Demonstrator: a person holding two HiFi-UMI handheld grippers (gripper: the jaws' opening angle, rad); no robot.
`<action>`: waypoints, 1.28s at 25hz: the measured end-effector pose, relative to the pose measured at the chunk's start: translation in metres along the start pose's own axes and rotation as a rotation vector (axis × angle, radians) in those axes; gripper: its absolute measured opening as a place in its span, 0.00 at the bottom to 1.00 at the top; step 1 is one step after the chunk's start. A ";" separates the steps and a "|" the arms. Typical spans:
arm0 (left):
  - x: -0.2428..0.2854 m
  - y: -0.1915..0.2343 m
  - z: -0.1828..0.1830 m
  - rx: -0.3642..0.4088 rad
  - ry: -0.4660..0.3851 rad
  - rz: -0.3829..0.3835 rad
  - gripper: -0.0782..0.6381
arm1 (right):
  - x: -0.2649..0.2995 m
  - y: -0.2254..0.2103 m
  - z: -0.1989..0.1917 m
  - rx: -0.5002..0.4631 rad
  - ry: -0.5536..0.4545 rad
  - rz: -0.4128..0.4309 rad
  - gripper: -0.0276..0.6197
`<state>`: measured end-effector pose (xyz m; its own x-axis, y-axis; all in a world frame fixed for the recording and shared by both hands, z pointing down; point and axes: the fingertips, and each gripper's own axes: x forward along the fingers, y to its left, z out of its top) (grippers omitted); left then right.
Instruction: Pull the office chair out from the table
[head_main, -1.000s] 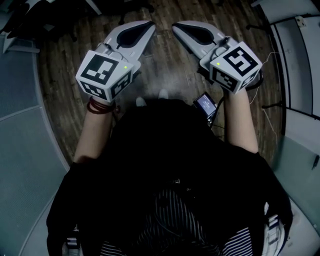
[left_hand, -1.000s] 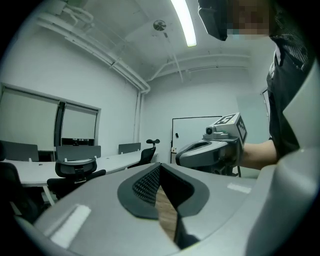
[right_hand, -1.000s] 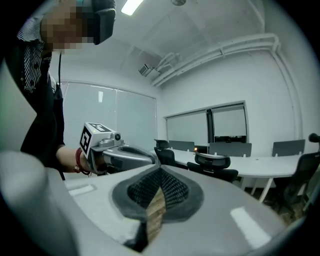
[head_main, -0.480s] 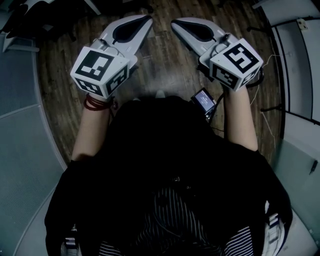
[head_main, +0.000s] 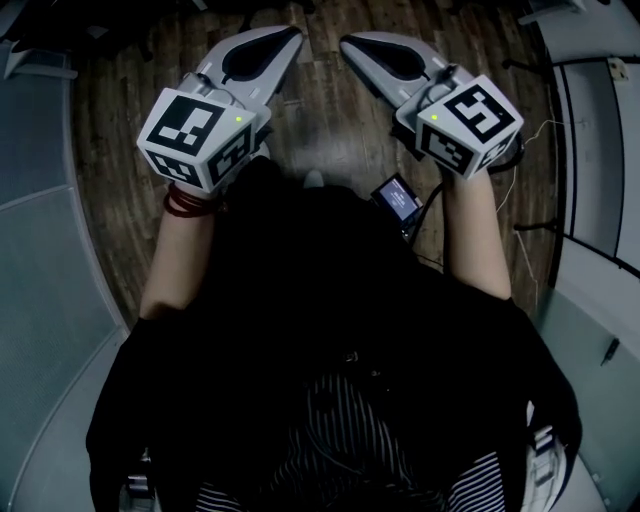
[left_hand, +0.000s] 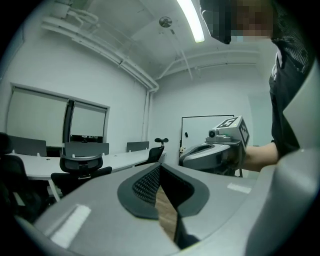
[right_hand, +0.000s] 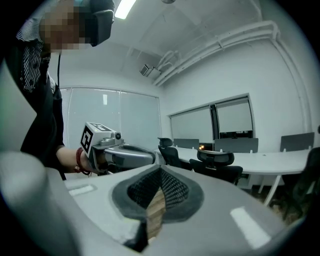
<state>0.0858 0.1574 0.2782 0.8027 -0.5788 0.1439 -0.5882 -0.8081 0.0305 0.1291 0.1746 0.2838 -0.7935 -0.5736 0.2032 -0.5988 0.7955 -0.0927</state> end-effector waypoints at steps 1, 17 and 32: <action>-0.001 0.005 -0.001 -0.003 0.000 0.005 0.11 | 0.005 -0.001 0.001 0.000 0.001 0.002 0.04; 0.027 0.118 0.013 0.014 -0.027 -0.014 0.11 | 0.109 -0.050 0.031 -0.035 0.023 -0.004 0.04; 0.007 0.280 0.032 0.019 -0.046 -0.018 0.11 | 0.248 -0.085 0.080 -0.056 0.049 -0.035 0.04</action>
<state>-0.0702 -0.0759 0.2560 0.8173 -0.5678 0.0975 -0.5716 -0.8204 0.0136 -0.0259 -0.0508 0.2639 -0.7651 -0.5921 0.2531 -0.6180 0.7856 -0.0303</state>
